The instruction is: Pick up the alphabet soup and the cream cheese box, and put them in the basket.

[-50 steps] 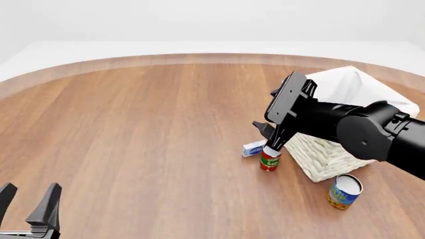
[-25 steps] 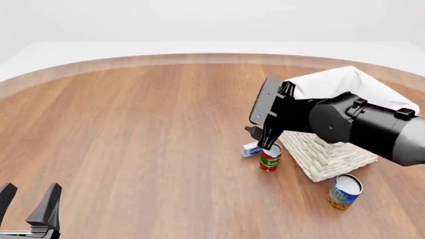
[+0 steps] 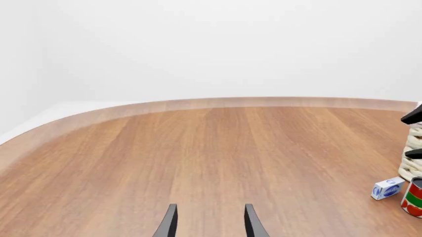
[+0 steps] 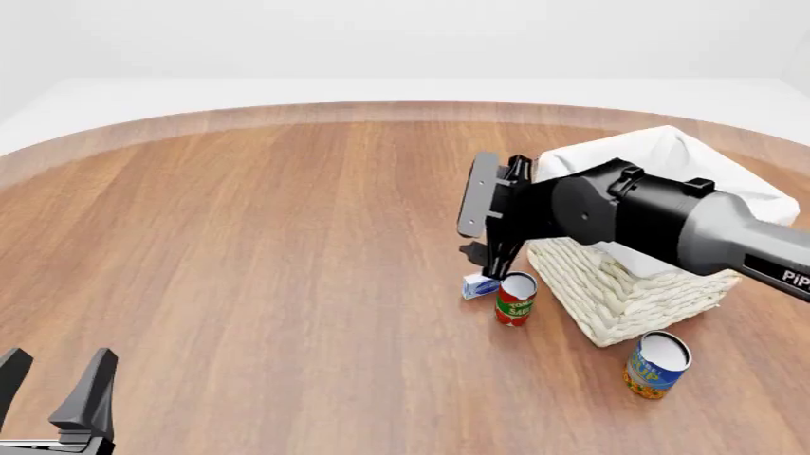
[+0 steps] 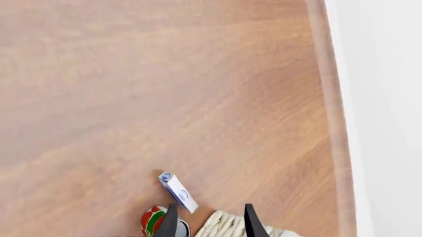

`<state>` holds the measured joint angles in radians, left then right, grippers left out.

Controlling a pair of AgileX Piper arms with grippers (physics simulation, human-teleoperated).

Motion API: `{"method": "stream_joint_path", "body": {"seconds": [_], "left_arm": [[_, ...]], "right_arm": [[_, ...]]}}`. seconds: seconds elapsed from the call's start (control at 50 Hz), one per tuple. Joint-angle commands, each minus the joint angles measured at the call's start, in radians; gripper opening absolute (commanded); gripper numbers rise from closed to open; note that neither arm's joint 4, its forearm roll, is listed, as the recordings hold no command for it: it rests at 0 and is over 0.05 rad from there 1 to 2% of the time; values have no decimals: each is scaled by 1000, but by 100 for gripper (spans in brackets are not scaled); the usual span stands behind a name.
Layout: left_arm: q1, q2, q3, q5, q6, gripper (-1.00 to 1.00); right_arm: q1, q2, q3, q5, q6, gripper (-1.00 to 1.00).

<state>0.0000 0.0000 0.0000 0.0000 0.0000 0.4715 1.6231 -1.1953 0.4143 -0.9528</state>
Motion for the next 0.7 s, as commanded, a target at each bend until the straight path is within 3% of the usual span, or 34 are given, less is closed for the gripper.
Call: {"method": "stream_joint_path", "body": {"seconds": [0.02,0.28,0.7], "left_arm": [[0,0,0,0,0,100],[0,0,0,0,0,100],[0,7,-4,-2,0,100]], "right_arm": [[30,27,-25,60,-25,100],[19,36,-18,88,-68,100],[19,85,-23,72,-43,100]]}}
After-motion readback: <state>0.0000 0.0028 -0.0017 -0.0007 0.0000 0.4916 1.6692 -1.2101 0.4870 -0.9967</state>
